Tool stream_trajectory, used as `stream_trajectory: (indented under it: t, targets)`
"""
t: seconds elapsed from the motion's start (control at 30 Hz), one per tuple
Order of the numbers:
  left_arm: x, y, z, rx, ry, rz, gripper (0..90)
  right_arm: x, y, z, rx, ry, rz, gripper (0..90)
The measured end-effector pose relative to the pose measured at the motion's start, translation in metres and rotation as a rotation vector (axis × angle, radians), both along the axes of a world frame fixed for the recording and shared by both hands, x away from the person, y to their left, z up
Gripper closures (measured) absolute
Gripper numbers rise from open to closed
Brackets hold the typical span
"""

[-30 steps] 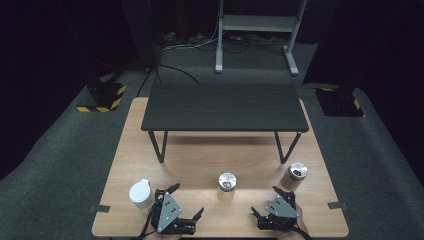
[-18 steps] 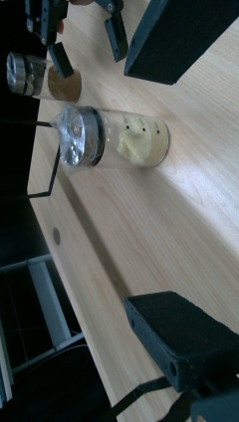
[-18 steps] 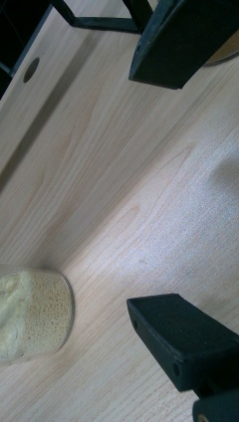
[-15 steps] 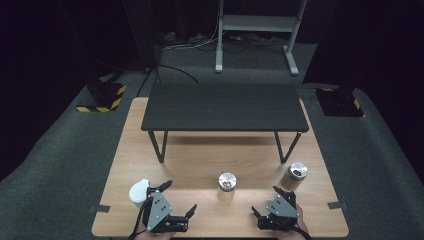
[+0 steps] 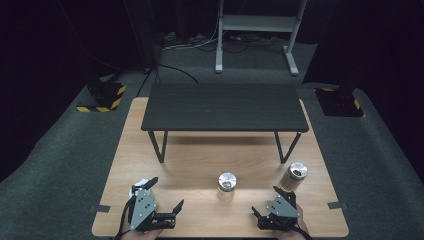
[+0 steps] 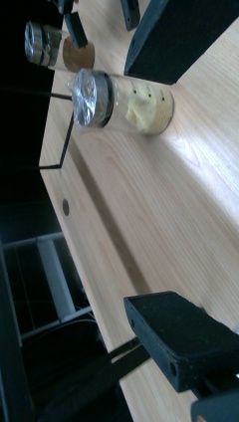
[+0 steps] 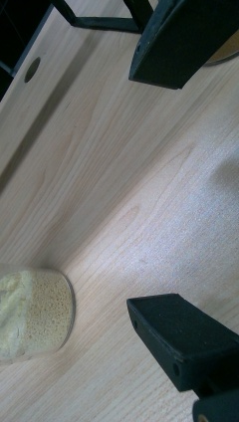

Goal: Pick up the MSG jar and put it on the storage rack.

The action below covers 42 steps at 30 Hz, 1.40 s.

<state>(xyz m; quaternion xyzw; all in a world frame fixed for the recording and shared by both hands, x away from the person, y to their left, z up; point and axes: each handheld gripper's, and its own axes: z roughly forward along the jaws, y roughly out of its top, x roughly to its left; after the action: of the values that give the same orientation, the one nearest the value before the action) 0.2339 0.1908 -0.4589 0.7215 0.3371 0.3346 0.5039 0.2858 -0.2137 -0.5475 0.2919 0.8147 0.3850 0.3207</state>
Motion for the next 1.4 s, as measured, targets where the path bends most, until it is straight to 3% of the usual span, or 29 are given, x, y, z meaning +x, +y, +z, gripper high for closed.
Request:
stream_trajectory:
  t: [0.6, 1.4]
  targets:
    - [-0.004, 0.038, 0.001, -0.035, -0.005, 0.097, 0.4, 0.000, -0.001, 0.000, 0.009, 0.002, 0.003, 0.0]
    - [-0.005, 0.066, -0.023, -0.083, 0.053, 0.169, 0.2, 0.001, -0.001, 0.000, 0.011, 0.008, 0.012, 0.0]
